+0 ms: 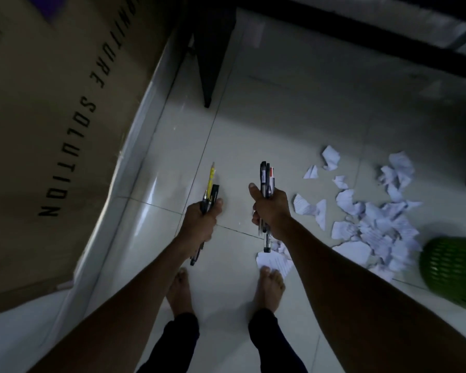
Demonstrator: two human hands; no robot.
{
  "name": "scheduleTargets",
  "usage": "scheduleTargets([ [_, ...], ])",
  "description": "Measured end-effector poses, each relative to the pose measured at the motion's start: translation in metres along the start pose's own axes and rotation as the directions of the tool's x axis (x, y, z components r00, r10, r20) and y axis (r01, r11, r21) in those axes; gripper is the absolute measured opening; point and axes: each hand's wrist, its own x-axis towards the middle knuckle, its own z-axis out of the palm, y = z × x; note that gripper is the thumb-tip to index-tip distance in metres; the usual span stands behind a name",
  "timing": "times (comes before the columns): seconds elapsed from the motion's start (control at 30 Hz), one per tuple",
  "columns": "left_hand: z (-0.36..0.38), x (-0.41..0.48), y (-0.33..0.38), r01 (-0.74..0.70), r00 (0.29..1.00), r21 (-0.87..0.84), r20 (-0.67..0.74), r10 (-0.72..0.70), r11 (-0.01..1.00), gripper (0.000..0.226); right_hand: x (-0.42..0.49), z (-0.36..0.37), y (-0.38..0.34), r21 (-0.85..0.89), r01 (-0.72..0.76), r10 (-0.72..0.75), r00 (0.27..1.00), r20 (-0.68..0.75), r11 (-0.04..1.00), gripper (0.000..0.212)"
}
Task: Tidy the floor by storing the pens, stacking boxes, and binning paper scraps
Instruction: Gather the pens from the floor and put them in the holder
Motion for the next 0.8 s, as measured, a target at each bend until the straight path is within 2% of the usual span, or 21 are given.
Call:
scheduleTargets([
  [0.17, 0.011, -0.069, 0.055, 0.004, 0.999, 0.036, 0.037, -0.006, 0.999, 0.041, -0.069, -0.031, -0.061, 0.009, 0.036, -0.036, 0.998, -0.061, 0.999, 0.042],
  [0.4, 0.02, -0.161, 0.159, -0.107, 0.994, 0.095, 0.034, 0.104, 0.99, 0.044, -0.167, -0.064, -0.153, 0.033, 0.107, -0.106, 0.993, -0.047, 0.994, 0.041],
  [0.57, 0.025, -0.212, 0.236, -0.207, 0.978, 0.118, 0.014, 0.207, 0.971, 0.031, -0.217, -0.084, -0.209, 0.015, 0.213, -0.212, 0.977, -0.025, 0.977, 0.04],
  [0.7, 0.033, -0.249, 0.302, -0.346, 0.938, 0.112, 0.019, 0.347, 0.931, 0.022, -0.248, -0.094, -0.26, 0.012, 0.288, -0.287, 0.957, -0.032, 0.958, 0.033],
  [0.8, 0.033, -0.27, 0.349, -0.383, 0.923, 0.102, 0.01, 0.384, 0.918, 0.014, -0.267, -0.106, -0.294, 0.002, 0.334, -0.334, 0.942, -0.026, 0.942, 0.027],
])
